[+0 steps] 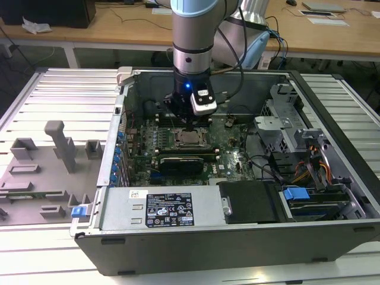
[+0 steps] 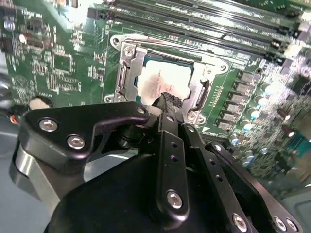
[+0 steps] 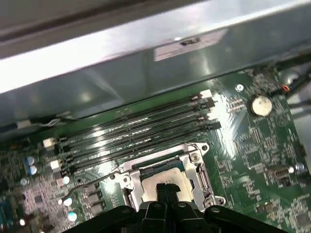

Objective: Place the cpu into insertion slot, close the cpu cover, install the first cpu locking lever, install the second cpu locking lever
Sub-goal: 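Close the cpu cover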

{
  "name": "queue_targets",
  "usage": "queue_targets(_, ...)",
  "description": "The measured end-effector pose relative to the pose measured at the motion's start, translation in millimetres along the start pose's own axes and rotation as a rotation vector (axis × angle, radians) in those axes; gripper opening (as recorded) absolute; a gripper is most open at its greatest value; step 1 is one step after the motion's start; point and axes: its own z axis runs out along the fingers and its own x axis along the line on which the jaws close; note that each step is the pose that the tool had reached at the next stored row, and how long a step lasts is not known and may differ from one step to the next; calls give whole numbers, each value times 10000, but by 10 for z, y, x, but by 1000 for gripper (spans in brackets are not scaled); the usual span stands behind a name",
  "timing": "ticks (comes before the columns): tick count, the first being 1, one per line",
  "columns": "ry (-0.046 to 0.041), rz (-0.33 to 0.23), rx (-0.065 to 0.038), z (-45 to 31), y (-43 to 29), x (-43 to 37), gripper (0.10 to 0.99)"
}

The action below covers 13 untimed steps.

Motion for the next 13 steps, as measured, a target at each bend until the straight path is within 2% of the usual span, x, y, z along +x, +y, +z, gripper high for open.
queue_targets(4, 44, -1295, -43, 2, 0, 0, 106)
queue_targets(7, 66, -1932, -65, 4, 0, 0, 106)
queue_targets(10, 72, -2091, -63, 5, -11, 0, 106)
queue_targets(13, 72, -2128, -65, 7, -60, -8, 106)
